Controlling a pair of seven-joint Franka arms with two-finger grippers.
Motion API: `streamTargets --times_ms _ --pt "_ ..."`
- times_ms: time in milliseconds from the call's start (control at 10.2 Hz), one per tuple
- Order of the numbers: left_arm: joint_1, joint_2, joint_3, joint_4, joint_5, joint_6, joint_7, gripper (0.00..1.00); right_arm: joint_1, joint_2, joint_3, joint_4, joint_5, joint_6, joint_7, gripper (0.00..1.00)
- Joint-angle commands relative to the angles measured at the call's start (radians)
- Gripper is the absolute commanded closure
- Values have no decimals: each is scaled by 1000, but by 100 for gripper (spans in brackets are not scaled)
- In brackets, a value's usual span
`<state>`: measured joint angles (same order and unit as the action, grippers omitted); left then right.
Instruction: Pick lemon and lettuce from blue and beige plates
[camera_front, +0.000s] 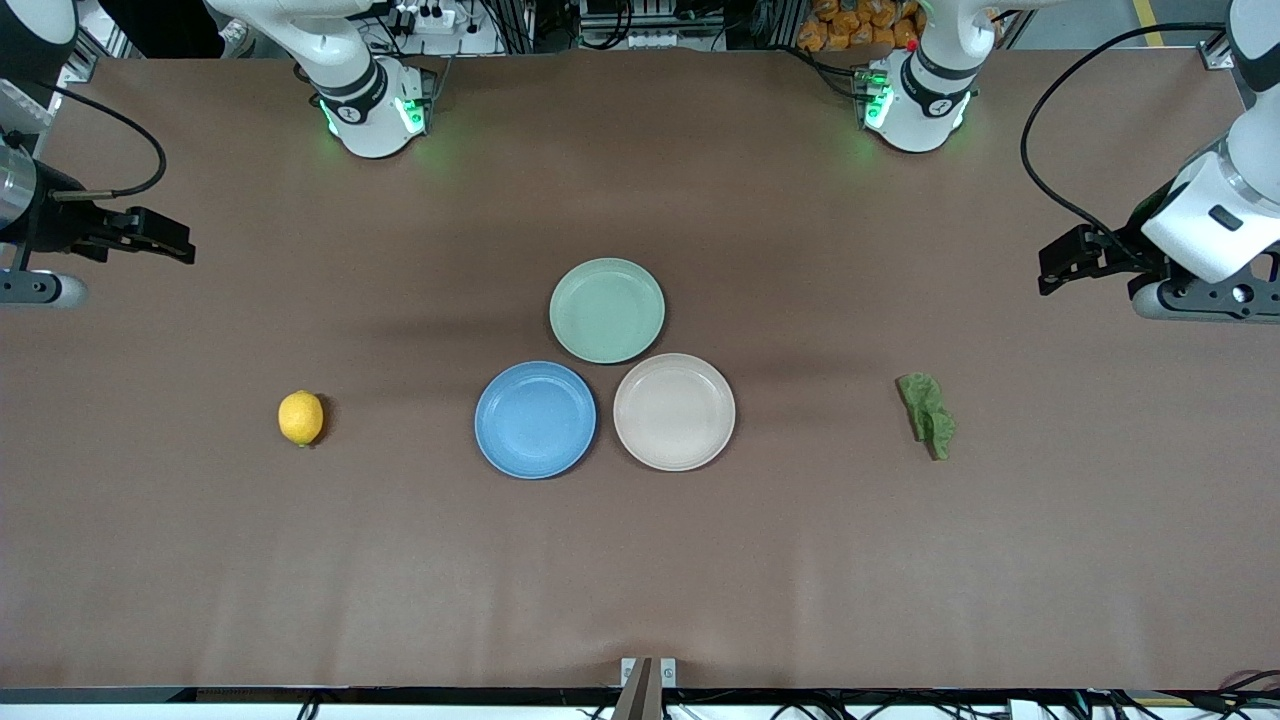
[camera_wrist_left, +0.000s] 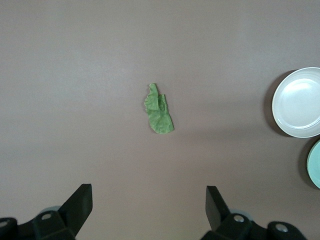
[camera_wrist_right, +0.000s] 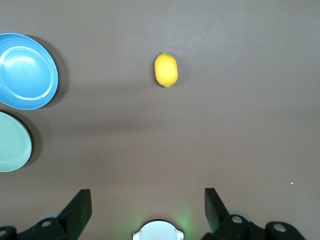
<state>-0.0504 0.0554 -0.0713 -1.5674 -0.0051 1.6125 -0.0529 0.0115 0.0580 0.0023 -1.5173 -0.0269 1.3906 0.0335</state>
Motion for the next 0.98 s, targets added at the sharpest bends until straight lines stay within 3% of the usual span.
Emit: streamTargets --times_ms 0,880 --pt "-11 -20 40 -5 -10 12 22 0 12 -30 -10 -32 -5 5 9 0" --pt "-42 -26 41 19 74 29 8 0 12 -29 -8 -34 -5 14 9 0"
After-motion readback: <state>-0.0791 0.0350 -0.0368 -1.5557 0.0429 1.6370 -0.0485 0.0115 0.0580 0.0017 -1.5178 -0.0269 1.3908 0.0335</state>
